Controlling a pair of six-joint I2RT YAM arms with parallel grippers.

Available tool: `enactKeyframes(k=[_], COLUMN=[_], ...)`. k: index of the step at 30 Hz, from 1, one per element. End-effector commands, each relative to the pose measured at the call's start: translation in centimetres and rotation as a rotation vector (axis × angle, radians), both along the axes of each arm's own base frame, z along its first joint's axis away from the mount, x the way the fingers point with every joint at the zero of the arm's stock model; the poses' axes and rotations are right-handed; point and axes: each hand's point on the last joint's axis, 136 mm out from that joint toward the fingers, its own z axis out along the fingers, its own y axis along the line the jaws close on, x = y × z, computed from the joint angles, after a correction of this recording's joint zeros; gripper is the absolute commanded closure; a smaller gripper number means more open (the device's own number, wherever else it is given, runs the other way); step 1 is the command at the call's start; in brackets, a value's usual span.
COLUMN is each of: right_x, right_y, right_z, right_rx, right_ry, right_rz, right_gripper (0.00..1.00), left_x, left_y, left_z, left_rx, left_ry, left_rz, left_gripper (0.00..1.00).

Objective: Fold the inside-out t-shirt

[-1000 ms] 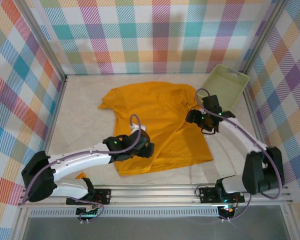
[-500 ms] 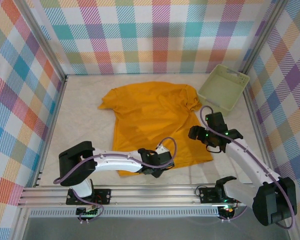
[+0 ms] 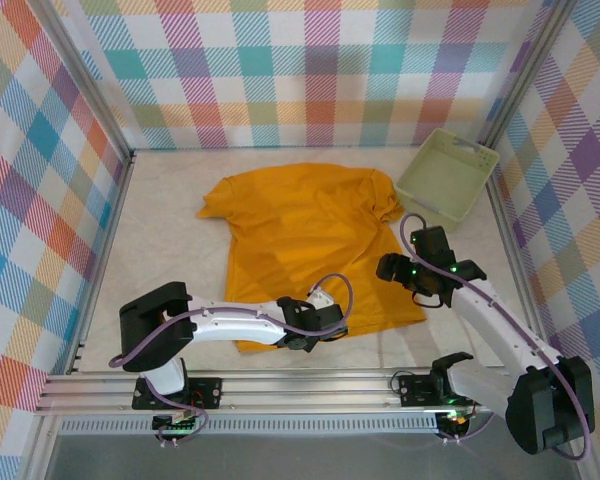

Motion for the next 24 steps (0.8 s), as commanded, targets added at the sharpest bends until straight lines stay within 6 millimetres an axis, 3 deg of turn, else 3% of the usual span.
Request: enactKeyframes(k=[1, 9, 12, 17, 24], right_x=[-0.6, -1.0, -1.1, -2.6, -6.5], right_y=[0.3, 0.3, 1.3, 6.3, 13.7], right_z=[-0.2, 0.1, 0.4, 1.9, 1.7], right_rx=[0.021, 0.025, 0.067, 0.204, 0.321], right_ry=[0.008, -0.003, -0.030, -0.132, -0.310], right_rz=[0.000, 0.002, 0.046, 0.224, 0.495], right_gripper=[0.18, 0.18, 0.18, 0.20, 0.21], left_x=[0.2, 0.5, 1.4, 4.5, 7.5], left_y=[0.3, -0.3, -1.0, -1.7, -2.0], left_z=[-0.5, -0.6, 1.3, 7.3, 12.1], left_rx=[0.032, 0.003, -0.082, -0.377, -0.610], left_ry=[-0.016, -0.014, -0.040, -0.036, -0.039], left_rz=[0.002, 0.006, 0.012, 0.079, 0.113], left_gripper=[0.68, 0.88, 0.97, 1.00, 1.00])
